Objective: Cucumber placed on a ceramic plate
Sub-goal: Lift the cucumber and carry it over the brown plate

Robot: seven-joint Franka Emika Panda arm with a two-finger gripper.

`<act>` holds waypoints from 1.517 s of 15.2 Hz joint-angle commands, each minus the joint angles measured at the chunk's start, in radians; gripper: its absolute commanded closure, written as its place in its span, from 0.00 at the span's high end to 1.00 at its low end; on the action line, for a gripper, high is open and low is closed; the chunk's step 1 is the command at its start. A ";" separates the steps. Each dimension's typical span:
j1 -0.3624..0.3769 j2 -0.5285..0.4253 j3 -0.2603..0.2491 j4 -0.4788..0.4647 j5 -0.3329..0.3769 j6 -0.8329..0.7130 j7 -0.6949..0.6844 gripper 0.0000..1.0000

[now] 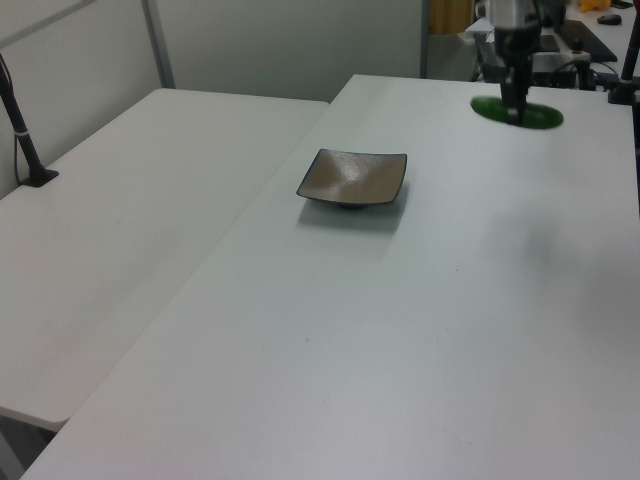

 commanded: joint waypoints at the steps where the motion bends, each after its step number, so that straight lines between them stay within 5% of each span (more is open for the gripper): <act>1: 0.002 0.051 -0.001 0.140 0.047 -0.032 -0.034 0.16; 5: 0.008 0.124 -0.003 0.226 0.111 0.029 -0.039 0.19; 8: 0.008 0.178 0.000 0.234 0.181 0.237 -0.037 0.21; 23: 0.005 0.560 0.085 0.314 0.115 0.980 -0.045 0.21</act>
